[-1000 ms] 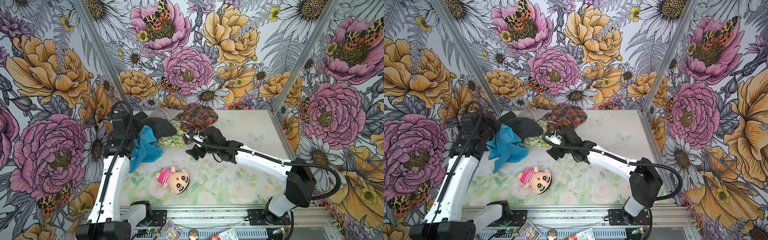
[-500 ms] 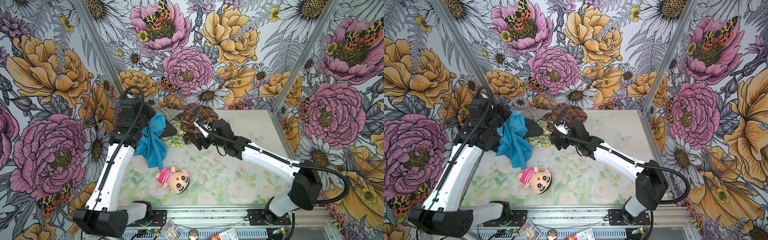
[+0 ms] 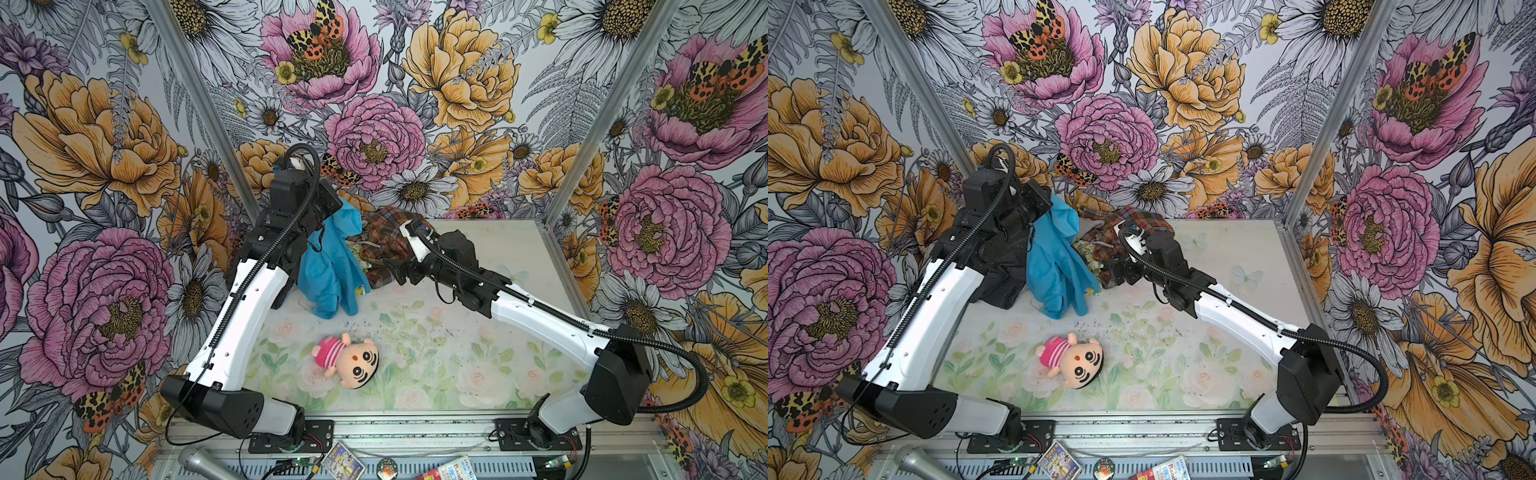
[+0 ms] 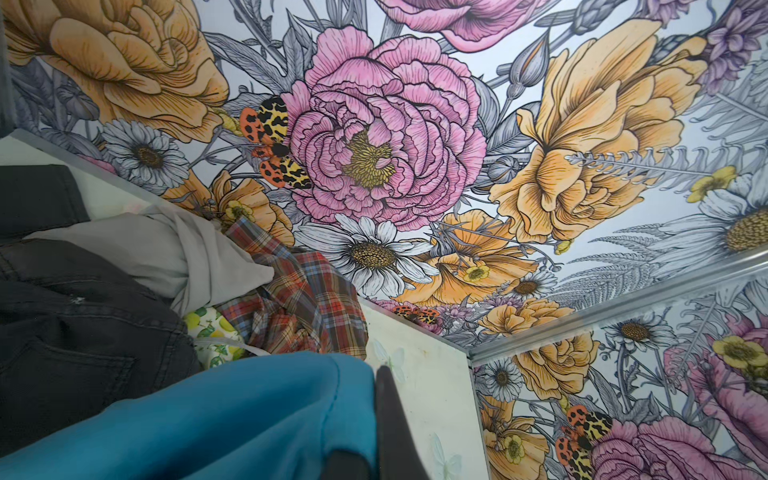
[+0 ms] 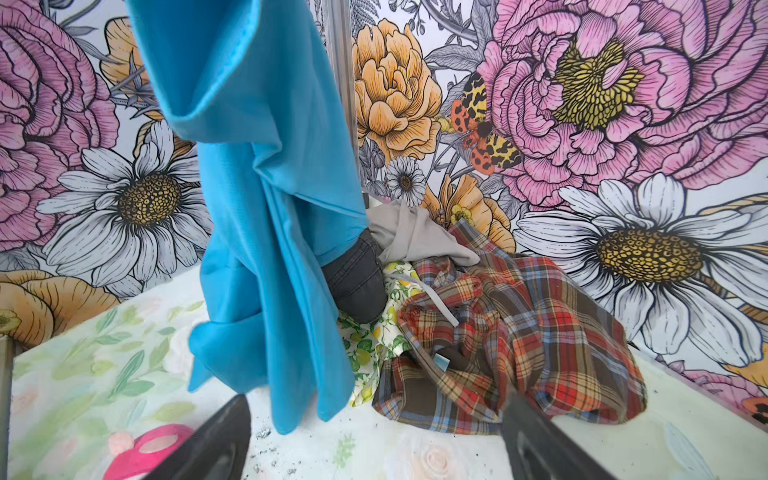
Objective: Pick out a specific cloth from the pile
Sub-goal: 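Lift the teal shirt out of the pile with the left gripper, then grasp the hanging teal shirt with the right gripper beside the left gripper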
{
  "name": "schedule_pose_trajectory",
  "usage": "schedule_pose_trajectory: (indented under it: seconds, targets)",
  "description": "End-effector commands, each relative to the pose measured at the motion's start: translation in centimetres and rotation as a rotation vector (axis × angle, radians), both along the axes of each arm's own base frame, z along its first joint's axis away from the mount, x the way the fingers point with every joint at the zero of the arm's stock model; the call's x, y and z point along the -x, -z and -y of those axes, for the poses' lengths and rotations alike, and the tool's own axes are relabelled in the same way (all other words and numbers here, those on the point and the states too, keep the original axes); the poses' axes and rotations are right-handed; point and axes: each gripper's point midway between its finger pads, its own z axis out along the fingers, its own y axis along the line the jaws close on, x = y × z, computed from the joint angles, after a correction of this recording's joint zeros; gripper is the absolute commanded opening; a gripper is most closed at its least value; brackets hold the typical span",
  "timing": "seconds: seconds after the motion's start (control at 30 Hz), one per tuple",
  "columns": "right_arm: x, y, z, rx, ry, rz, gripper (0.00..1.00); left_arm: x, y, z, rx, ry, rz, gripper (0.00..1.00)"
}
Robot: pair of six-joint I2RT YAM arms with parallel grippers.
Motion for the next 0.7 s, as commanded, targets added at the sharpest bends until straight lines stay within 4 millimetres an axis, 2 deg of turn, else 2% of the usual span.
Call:
schedule_pose_trajectory:
  seconds: [0.0, 0.23, 0.37, 0.67]
  targets:
    - [0.1, -1.7, 0.4, -0.078, 0.006, 0.014, 0.95, 0.1, -2.3, 1.9, -0.008, 0.066, 0.056, 0.0]
    - [-0.2, -0.6, -0.1, -0.122, 0.011, -0.026, 0.95, 0.1, -3.5, 4.8, 0.0, 0.138, 0.078, 0.0]
    - [-0.5, 0.2, -0.5, -0.129, 0.016, -0.042, 0.94, 0.2, -3.3, 6.4, 0.001, 0.176, 0.074, 0.0]
    - [-2.5, 0.9, -2.2, -0.175, 0.043, -0.043, 0.93, 1.7, -4.2, 9.2, 0.024, 0.258, 0.088, 0.0]
